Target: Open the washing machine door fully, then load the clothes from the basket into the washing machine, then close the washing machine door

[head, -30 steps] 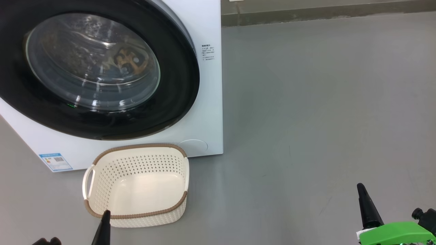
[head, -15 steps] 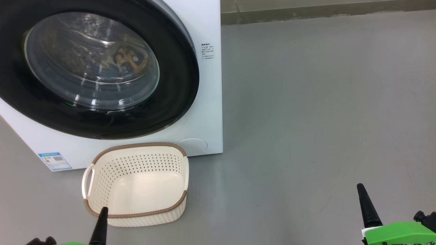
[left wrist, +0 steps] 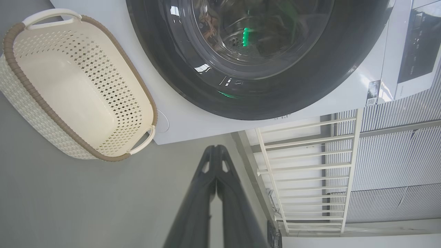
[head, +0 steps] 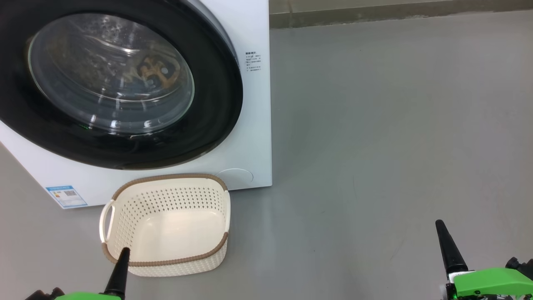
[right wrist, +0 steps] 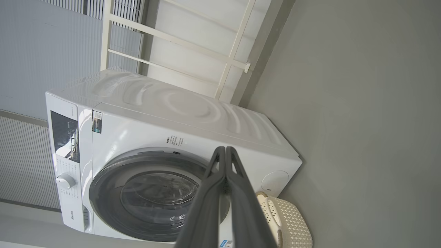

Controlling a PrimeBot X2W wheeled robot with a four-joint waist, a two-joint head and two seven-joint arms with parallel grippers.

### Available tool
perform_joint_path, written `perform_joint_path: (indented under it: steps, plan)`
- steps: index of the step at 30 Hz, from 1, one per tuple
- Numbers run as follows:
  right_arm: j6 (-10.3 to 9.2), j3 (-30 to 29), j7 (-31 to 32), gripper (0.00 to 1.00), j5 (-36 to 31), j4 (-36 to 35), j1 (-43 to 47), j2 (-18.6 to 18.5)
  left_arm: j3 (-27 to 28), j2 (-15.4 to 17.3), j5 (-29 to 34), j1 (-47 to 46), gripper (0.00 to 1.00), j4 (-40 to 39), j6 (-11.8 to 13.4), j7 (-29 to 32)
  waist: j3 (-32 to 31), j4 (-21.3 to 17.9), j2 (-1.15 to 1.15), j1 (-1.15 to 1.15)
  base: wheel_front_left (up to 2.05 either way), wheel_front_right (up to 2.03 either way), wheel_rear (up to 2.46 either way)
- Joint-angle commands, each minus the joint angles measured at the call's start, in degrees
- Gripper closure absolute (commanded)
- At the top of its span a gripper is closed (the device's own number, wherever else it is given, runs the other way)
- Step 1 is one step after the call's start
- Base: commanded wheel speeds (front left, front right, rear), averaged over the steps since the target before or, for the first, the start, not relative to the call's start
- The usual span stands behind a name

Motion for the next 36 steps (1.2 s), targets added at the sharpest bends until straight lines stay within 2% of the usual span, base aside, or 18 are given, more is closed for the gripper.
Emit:
perform_joint_path:
  steps: [1,28,36]
  plan:
    - [-0.24,1.3,0.5,1.0,2.2,-1.3,-2.5,-0.7,2.1,0.6,-1.6,-2.8,1.0,-1.6,-0.1,0.7,0.0,0.0,0.0,0.0,0.0,0.0,0.0]
    - [-0.32,1.6,4.9,1.0,20.2,-0.9,-3.7,-0.9,4.9,0.4,-15.5,-4.6,1.0,-1.7,-0.2,5.1,0.6,-0.1,0.0,0.0,0.0,0.0,0.0]
    - [-0.32,1.6,5.0,1.0,20.2,-0.9,-3.8,-0.9,5.0,0.4,-15.5,-4.6,1.0,-1.7,-0.2,5.2,0.6,-0.1,0.0,0.0,0.0,0.0,0.0]
